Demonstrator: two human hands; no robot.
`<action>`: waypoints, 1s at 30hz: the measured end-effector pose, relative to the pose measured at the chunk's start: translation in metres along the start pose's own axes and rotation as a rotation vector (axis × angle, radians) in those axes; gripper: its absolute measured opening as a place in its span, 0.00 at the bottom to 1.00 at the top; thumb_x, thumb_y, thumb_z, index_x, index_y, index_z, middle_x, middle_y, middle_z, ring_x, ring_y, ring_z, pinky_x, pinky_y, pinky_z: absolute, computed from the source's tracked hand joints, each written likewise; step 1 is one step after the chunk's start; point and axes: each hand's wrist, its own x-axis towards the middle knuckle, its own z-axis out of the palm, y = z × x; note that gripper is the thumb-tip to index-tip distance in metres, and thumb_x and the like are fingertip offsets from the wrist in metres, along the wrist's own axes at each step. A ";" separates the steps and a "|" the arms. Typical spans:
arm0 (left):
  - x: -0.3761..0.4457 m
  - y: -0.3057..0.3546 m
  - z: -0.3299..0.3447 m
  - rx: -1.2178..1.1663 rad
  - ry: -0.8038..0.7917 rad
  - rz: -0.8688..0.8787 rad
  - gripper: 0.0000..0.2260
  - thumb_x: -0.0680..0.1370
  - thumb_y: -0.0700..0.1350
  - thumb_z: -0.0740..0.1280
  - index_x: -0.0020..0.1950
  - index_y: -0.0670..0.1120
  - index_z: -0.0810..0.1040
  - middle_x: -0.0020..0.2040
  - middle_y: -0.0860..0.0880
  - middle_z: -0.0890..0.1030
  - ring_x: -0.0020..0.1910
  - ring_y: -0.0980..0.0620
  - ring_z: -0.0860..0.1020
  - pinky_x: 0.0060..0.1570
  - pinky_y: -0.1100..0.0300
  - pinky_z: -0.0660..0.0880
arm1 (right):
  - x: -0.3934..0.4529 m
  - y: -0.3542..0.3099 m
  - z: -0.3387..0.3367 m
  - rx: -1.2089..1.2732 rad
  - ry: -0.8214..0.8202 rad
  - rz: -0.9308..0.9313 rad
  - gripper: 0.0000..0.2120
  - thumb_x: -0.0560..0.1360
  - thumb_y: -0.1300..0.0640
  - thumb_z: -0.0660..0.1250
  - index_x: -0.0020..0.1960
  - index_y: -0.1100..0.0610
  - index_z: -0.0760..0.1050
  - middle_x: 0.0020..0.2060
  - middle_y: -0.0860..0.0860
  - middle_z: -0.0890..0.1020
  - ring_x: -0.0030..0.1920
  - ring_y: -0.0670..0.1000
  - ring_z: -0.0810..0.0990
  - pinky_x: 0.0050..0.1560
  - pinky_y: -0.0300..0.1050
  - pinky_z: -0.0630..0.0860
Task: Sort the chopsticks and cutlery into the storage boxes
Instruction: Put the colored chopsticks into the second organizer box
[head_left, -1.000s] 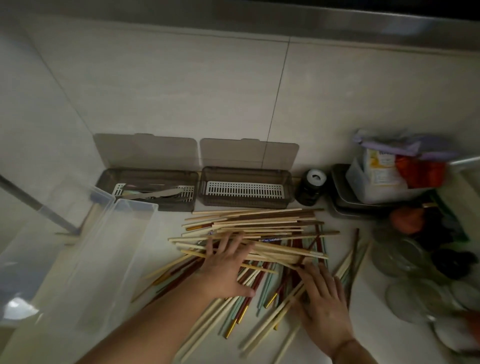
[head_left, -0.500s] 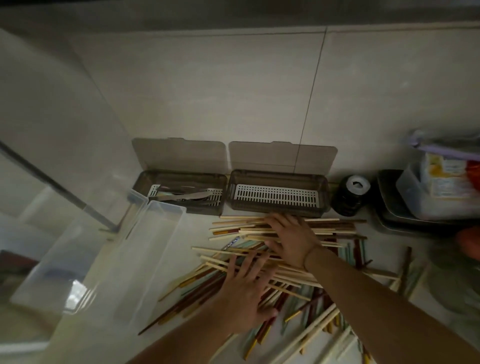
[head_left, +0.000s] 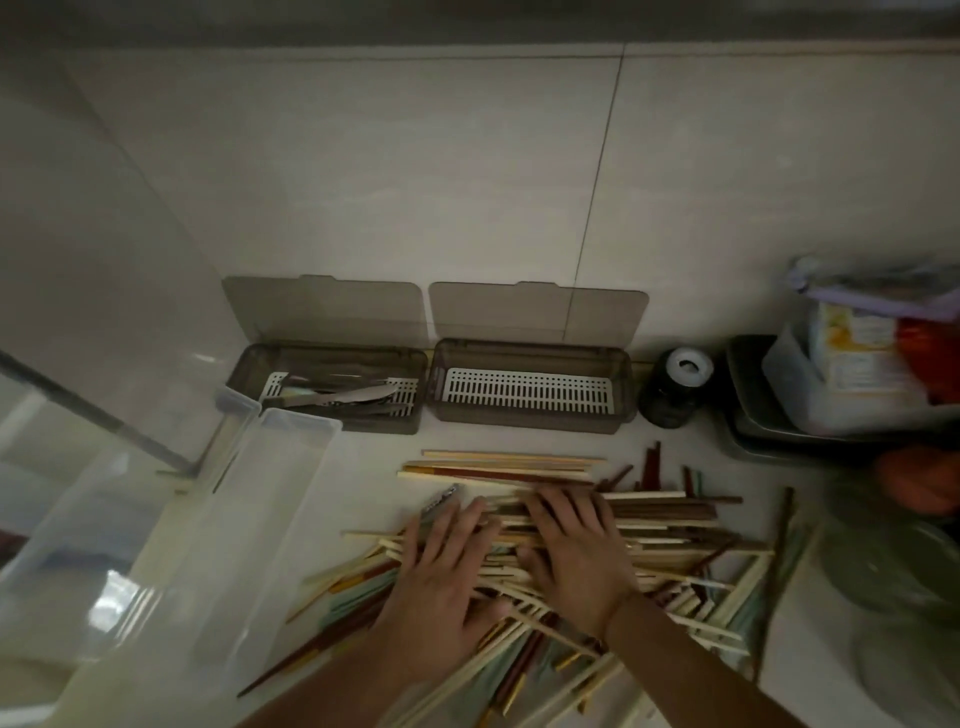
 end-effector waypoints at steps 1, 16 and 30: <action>0.002 -0.001 0.000 0.007 0.003 -0.008 0.33 0.79 0.69 0.48 0.79 0.53 0.54 0.80 0.53 0.44 0.79 0.48 0.42 0.72 0.39 0.41 | -0.004 -0.002 0.001 0.004 -0.002 0.005 0.27 0.78 0.39 0.51 0.72 0.51 0.65 0.67 0.49 0.70 0.67 0.58 0.68 0.68 0.57 0.57; -0.006 -0.002 0.009 0.071 0.022 0.077 0.27 0.80 0.64 0.50 0.75 0.54 0.65 0.74 0.51 0.66 0.74 0.46 0.64 0.69 0.36 0.55 | -0.023 0.072 -0.032 0.088 0.000 0.199 0.33 0.77 0.33 0.40 0.66 0.48 0.73 0.66 0.48 0.75 0.68 0.57 0.68 0.66 0.59 0.69; -0.007 0.003 0.015 -0.190 0.195 0.186 0.14 0.80 0.56 0.61 0.64 0.55 0.73 0.65 0.56 0.71 0.66 0.54 0.70 0.72 0.45 0.55 | 0.000 0.038 -0.032 0.061 0.178 -0.070 0.12 0.75 0.49 0.63 0.56 0.50 0.79 0.53 0.49 0.79 0.56 0.54 0.75 0.54 0.53 0.77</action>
